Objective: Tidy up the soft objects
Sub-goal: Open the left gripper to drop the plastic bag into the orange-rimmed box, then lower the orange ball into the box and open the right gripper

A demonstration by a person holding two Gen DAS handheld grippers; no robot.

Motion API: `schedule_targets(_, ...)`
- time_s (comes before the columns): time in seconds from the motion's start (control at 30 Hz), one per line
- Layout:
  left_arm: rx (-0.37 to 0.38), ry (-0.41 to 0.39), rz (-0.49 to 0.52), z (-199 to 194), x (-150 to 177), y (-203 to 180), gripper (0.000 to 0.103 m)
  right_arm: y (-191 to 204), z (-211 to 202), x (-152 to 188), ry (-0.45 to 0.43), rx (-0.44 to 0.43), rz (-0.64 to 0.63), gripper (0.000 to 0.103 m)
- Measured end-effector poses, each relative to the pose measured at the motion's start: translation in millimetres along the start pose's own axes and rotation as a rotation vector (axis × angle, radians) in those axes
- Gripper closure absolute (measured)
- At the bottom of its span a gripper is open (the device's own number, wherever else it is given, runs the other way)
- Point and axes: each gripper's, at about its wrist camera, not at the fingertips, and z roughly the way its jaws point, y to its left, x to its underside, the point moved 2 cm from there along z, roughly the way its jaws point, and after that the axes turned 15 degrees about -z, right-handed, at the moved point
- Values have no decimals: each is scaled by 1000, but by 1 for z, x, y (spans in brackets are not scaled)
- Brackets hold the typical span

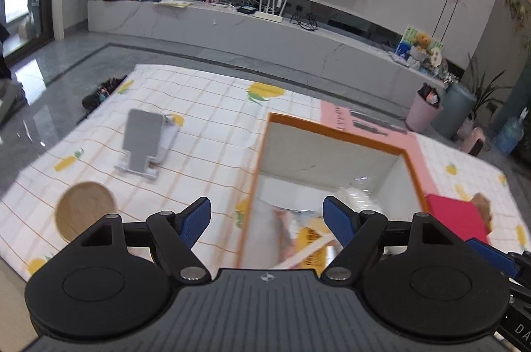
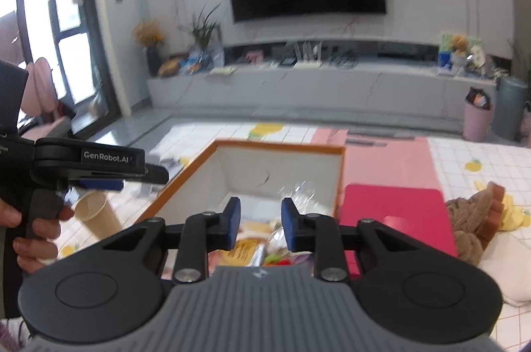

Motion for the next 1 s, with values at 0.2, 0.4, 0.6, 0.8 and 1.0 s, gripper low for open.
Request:
schedule_targets(0.2,10,-16,2,-4,-5,13,13,9,51,-12,264,-103,-175,74)
schedule_targets(0.4,30,-18,-29,-7,-9,22,13,25,114,-8,534,-156,-377,68)
schedule_targets(0.6,23,-15,-24,-4,-9,25,13,36,161,7,692,-101,-461,66)
schedule_targets(0.8,33,-7,-39,-2,-10,29,13,40,179,13,754,-82,-491,54)
schedule_targets(1.0,43,-6,-40,-3,-9,29,13,35,180,17,752,-74,-501,57)
